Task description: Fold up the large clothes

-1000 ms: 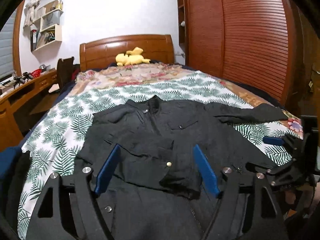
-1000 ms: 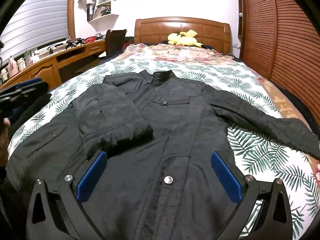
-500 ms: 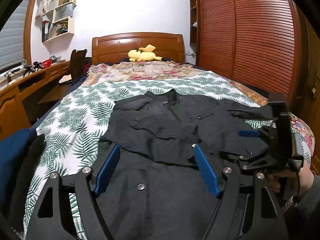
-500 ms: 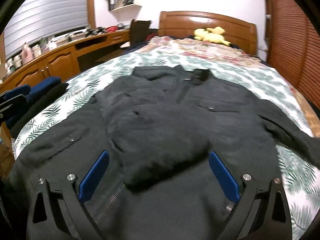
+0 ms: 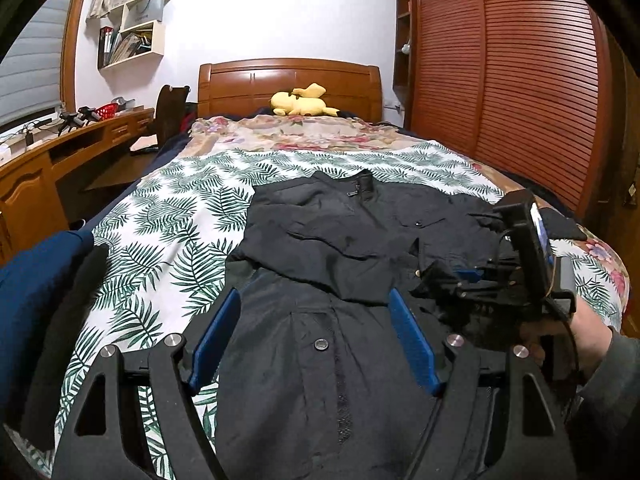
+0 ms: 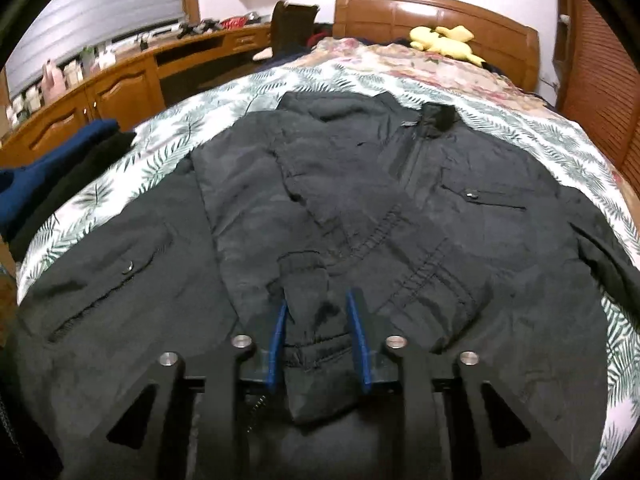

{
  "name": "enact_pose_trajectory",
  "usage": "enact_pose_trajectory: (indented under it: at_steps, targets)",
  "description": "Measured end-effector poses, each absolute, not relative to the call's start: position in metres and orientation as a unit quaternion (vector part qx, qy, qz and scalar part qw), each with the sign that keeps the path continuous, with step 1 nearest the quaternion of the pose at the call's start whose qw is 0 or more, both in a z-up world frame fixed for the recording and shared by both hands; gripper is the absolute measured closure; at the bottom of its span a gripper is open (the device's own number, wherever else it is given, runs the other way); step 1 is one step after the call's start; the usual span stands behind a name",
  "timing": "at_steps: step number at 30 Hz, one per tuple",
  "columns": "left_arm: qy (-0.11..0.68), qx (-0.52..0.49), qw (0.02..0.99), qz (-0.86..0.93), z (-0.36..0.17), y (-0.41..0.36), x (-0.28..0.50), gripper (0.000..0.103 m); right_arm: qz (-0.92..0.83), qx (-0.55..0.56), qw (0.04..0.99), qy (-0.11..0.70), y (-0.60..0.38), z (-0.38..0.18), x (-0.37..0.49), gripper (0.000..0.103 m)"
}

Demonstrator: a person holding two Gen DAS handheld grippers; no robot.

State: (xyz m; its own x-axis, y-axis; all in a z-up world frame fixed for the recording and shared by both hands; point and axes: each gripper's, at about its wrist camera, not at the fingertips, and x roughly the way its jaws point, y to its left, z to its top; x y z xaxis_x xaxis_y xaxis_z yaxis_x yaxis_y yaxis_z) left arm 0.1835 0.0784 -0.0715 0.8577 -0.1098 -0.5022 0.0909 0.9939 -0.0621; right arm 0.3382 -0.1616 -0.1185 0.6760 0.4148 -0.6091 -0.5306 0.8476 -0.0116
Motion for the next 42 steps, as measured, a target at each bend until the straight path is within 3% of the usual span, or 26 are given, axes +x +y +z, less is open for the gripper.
enact_pose_trajectory:
  at_steps: [9,21,29,42]
  targets:
    - [0.256,-0.007,0.964,-0.074,-0.067,0.055,0.187,0.026,0.247,-0.078,0.925,0.279,-0.211,-0.11,0.298,0.084]
    - [0.259,0.019,0.96,-0.107,-0.065,-0.004,0.197,0.026,0.222,-0.074,0.924,0.303,-0.258,-0.122,0.26,0.083]
    - [0.264,0.034,0.955,-0.13,-0.066,-0.048,0.205,0.026,0.224,-0.049,0.931,0.286,-0.29,-0.108,0.239,0.073]
    - [0.277,0.046,0.946,-0.162,-0.073,-0.108,0.22,0.026,0.207,-0.027,0.937,0.279,-0.326,-0.108,0.233,0.072]
